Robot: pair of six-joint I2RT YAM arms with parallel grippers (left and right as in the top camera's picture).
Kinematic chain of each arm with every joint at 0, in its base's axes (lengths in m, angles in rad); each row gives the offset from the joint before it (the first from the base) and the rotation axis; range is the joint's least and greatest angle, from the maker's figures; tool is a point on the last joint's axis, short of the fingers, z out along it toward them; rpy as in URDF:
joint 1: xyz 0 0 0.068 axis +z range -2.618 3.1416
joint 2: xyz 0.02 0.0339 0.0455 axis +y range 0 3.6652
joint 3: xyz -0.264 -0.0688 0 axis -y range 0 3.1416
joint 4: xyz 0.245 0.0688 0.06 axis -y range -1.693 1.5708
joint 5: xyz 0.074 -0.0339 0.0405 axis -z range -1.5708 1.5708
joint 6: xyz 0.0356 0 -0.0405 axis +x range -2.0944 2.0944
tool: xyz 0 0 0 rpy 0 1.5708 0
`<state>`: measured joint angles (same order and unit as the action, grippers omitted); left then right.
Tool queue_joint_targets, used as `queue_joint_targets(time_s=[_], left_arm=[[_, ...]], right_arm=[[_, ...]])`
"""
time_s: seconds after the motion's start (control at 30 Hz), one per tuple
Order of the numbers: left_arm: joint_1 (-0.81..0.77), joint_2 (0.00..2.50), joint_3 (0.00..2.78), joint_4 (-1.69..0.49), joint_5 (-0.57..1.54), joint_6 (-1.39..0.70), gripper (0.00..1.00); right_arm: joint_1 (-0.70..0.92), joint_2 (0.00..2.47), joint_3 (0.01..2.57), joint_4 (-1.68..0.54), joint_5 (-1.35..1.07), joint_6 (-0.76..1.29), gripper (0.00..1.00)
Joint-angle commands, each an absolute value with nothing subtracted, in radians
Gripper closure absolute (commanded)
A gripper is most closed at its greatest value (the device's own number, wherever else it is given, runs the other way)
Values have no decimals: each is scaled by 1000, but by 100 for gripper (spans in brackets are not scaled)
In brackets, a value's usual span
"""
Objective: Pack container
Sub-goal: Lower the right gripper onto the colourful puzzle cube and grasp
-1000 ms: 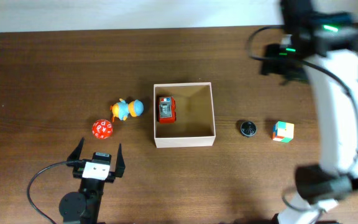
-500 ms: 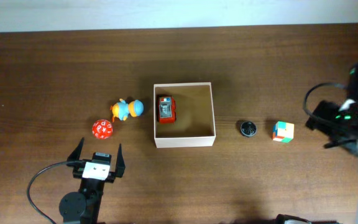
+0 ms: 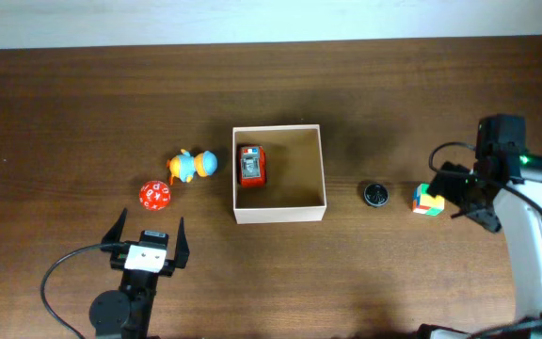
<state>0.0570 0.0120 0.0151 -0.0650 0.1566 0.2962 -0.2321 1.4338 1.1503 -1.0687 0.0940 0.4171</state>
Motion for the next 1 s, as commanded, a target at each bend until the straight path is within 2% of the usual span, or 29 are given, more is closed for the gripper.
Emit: queue_joint_targets(time_s=[0.0,0.33,0.47,0.73,0.97], left_arm=[[52,5,9,-67,152,308,1],[52,5,9,-67,152,308,1],[52,5,9,-67,152,308,1],[52,5,9,-67,152,308,1],[52,5,9,-67,152,308,1]], right_arm=[[-236,1491,1142,-1001,78,368,7],[-236,1663,1142,-848,-28,120,8],[-236,1699,1142,-813,-35,101,9],[-236,1732,1116,-776,-53,55,17],[-236,1758,1052,-713,-87,21,19]])
